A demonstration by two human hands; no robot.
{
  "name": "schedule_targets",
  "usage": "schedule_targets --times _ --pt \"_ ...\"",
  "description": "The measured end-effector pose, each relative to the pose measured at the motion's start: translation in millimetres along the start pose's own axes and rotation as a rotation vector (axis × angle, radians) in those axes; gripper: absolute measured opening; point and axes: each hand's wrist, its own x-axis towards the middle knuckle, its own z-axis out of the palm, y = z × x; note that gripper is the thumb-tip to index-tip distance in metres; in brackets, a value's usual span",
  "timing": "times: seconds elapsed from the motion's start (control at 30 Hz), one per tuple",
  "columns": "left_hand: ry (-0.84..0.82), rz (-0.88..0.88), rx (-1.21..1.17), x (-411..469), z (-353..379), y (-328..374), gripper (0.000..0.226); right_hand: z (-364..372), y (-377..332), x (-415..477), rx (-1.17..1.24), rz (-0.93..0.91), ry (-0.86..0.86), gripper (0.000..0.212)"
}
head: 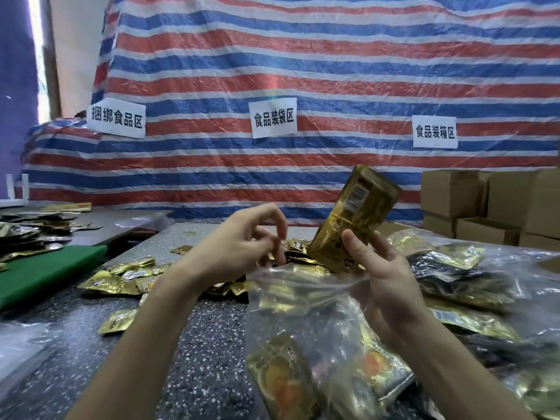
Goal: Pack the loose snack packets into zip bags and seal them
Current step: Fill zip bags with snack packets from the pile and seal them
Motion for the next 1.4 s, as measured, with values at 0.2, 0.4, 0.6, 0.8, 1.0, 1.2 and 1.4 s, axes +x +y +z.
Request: schedule_targets --times 0.2,0.4,0.6,0.8,1.0,1.2,1.4 --pt "-0.18 -0.004 0.016 -2 5 10 0.009 21 19 9 -0.131 -0.148 0.029 0.032" --pt "-0.309 -0.046 0.181 -7 -1 10 0.023 27 16 19 -0.115 -0.164 0.057 0.03" --pt "-0.486 -0.127 0.171 -8 3 11 0.015 25 3 18 -0.073 -0.143 0.049 0.035" --pt "-0.406 -0.09 0.15 -6 10 11 0.035 24 -1 17 -0.029 -0.096 0.06 0.023" --pt "-0.229 -0.021 0.252 -3 7 10 0.036 17 -6 18 -0.072 -0.107 0.079 0.039" --pt "-0.154 -0.029 0.17 -4 1 12 0.048 8 -12 21 -0.037 -0.054 -0.039 0.047" --pt "-0.155 -0.026 0.064 -2 0 13 0.045 10 -10 16 -0.21 -0.006 -0.3 0.041"
